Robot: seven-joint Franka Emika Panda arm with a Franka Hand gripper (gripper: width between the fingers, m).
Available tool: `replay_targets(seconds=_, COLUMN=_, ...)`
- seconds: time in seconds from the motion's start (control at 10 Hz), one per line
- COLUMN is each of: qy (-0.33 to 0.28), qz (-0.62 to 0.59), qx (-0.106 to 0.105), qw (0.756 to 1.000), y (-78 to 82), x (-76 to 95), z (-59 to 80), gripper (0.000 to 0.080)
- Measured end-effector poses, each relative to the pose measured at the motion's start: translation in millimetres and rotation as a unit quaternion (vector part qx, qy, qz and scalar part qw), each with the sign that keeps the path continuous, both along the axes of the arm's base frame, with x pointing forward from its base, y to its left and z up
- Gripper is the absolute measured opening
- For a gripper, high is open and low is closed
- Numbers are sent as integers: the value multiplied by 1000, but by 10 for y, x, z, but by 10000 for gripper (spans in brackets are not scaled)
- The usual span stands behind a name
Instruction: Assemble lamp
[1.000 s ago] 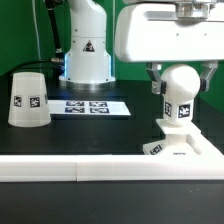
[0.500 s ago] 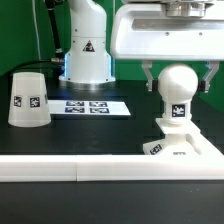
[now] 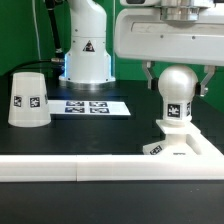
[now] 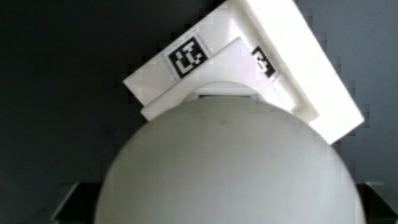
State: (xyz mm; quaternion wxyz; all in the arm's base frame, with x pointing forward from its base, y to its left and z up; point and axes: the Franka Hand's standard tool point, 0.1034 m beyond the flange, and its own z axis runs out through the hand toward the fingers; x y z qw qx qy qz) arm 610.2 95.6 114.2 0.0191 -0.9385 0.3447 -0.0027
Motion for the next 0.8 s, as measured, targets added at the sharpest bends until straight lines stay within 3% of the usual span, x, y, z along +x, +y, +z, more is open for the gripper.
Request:
replay_targets(seconds=0.2, qy=14, qz=-81, qx=2, qw=997, y=39, x=-24, z=-2, gripper=580)
replay_targets(seconds=0.5, qy=43, qz=-196, qx=28, qw=979, y=55, x=-55, z=5, gripper=580)
replay_targets(seconds=0.8, qy=47, qz=-266, qx=36, qw=962, y=33, x=-44, z=-16, gripper=580)
